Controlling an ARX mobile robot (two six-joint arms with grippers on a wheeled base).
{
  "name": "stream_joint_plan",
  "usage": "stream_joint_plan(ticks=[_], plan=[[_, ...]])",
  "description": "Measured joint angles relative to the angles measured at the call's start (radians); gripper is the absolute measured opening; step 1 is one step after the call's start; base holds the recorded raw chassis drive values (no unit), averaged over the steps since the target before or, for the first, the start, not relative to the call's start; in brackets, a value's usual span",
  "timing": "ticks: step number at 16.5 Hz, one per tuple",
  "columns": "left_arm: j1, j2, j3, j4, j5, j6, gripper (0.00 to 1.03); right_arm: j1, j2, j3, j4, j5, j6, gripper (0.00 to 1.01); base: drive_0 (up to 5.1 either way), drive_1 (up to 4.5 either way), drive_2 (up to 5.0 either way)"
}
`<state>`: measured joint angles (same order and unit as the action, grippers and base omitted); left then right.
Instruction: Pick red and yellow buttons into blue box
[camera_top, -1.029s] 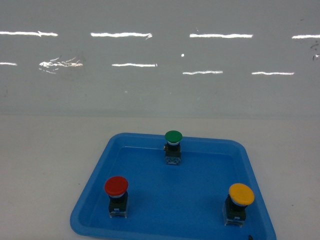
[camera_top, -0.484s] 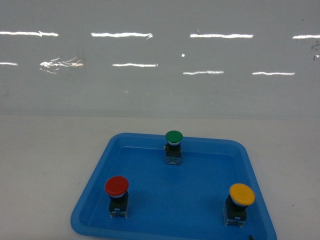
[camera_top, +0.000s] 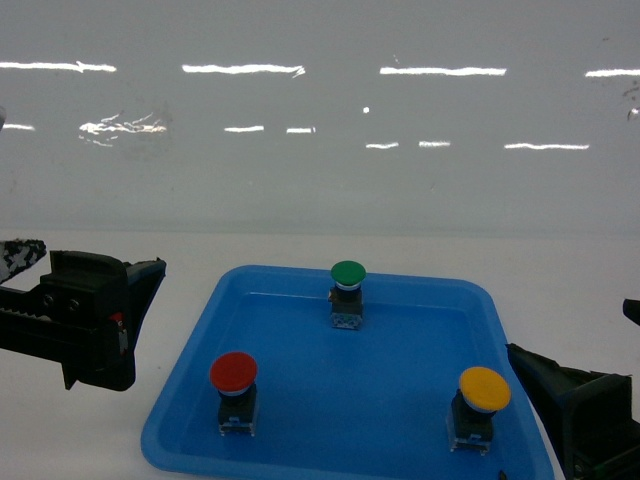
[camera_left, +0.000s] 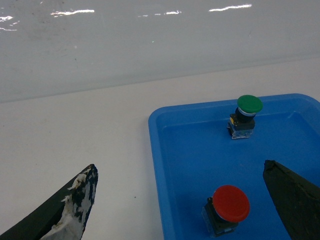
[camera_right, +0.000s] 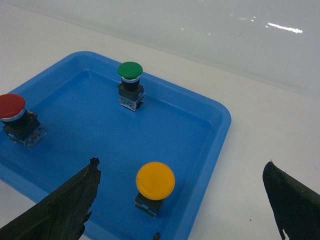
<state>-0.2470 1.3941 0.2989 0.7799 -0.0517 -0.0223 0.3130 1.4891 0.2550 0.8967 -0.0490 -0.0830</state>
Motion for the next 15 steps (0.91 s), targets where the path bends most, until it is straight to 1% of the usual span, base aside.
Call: stream_joint_plan(ticks=[1,4,5,6,8,9,10,15], plan=[[0.000,0.000,0.000,0.000,0.000,0.000,0.98,0.000,0.037,0.007,0.012,-0.016,-0.004,0.98,0.0,0.00,0.0],[0.000,0.000,0.000,0.000,0.000,0.000,0.98,-0.013,0.120,0.048,0.002,-0.034,-0.005,0.98,0.0,0.00,0.0],[0.000,0.000,0.000,0.000,0.000,0.000,0.98,-0.013,0.136,0.070,0.001,-0.037,-0.013,0.98,0.0,0.00,0.0],[0.000,0.000,0.000,0.000,0.000,0.000,0.98,-0.021,0.161,0.103,0.002,-0.056,-0.021,0.98,0.0,0.00,0.0],[0.000,0.000,0.000,0.000,0.000,0.000,0.98,-0.026,0.230,0.173,-0.029,-0.098,-0.045,0.98,0.0,0.00,0.0],[0.000,0.000,0.000,0.000,0.000,0.000,0.98,-0.026,0.273,0.211,-0.067,-0.119,-0.067,0.98,0.0,0.00,0.0],[0.000,0.000,0.000,0.000,0.000,0.000,0.98,-0.026,0.306,0.238,-0.073,-0.132,-0.076,0.98,0.0,0.00,0.0],[0.000,0.000,0.000,0.000,0.000,0.000,0.98,-0.025,0.455,0.414,-0.190,-0.177,-0.140,0.98,0.0,0.00,0.0]])
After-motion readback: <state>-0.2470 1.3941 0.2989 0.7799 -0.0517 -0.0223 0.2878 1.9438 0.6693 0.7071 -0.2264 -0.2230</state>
